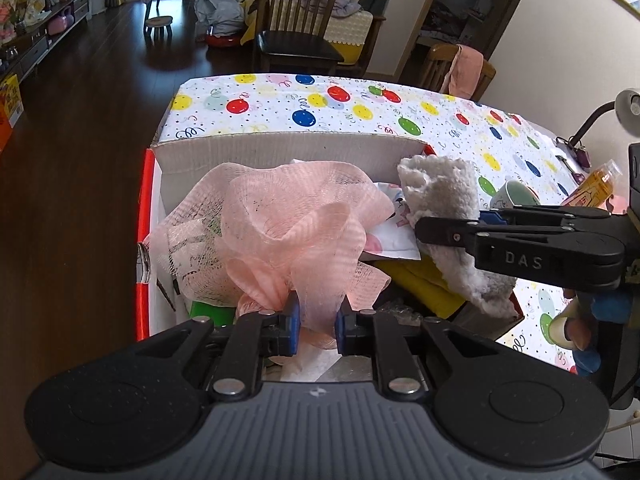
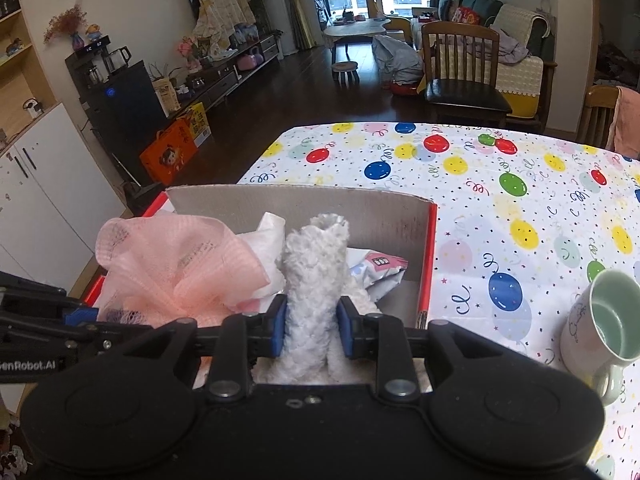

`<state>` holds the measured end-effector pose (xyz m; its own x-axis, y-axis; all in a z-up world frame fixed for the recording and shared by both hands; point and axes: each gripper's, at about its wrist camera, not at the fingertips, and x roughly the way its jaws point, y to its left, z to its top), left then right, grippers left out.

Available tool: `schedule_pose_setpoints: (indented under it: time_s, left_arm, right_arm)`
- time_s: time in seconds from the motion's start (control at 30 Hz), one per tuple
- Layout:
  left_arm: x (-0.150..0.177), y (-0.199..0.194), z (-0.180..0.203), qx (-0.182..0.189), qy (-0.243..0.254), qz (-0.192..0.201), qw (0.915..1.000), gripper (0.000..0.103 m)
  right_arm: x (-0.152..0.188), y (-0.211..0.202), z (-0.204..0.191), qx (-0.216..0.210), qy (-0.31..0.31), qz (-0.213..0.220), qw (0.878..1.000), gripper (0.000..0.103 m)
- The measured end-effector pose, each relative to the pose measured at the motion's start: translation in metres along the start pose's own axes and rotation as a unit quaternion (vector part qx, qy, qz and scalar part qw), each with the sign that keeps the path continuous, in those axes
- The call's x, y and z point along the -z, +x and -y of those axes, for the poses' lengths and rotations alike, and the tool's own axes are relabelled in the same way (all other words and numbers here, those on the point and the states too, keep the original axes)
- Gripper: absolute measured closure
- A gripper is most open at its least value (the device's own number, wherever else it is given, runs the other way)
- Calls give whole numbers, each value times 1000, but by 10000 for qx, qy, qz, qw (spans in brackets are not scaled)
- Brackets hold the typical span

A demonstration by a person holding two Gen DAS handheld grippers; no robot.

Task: Organize soft objects
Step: 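Lower the pink puff into the box and open the left gripper while the right gripper releases the white cloth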

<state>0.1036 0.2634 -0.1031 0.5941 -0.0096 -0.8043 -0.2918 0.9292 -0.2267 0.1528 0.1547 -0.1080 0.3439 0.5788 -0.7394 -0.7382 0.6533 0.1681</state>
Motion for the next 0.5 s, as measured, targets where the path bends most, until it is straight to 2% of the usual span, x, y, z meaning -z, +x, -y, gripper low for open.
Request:
schedule_pose_setpoints:
  time_s: [0.17,0.3,0.37,0.43,0.47,0.5]
  left_arm:
    - [2,-5,2,-9,-67,85,9999,81]
    - [5,-12,5,-37,-88,147,9998,81]
    - [6,-16,6,-86,-75,187,9998,80]
    - [9,-21,8,-94,-78,242,9996,75]
    - [10,-24,8,-102,-88,264,9996,68]
    - [11,-26,9,-107,-87,288,9995,47]
  right_arm:
    - [2,-9,0,-83,10,42,10000,69]
    - [4,-18,-2,-134,-160,159,9997,49]
    - [5,-24,-3,-172,-217,218,9994,47]
    - [5,-30,-2,-216,-185,258,9993,46]
    - [5,-34,-2,-254,-158,289,9991,45]
    - [5,-37,-2,-281,-151,326,9990,43]
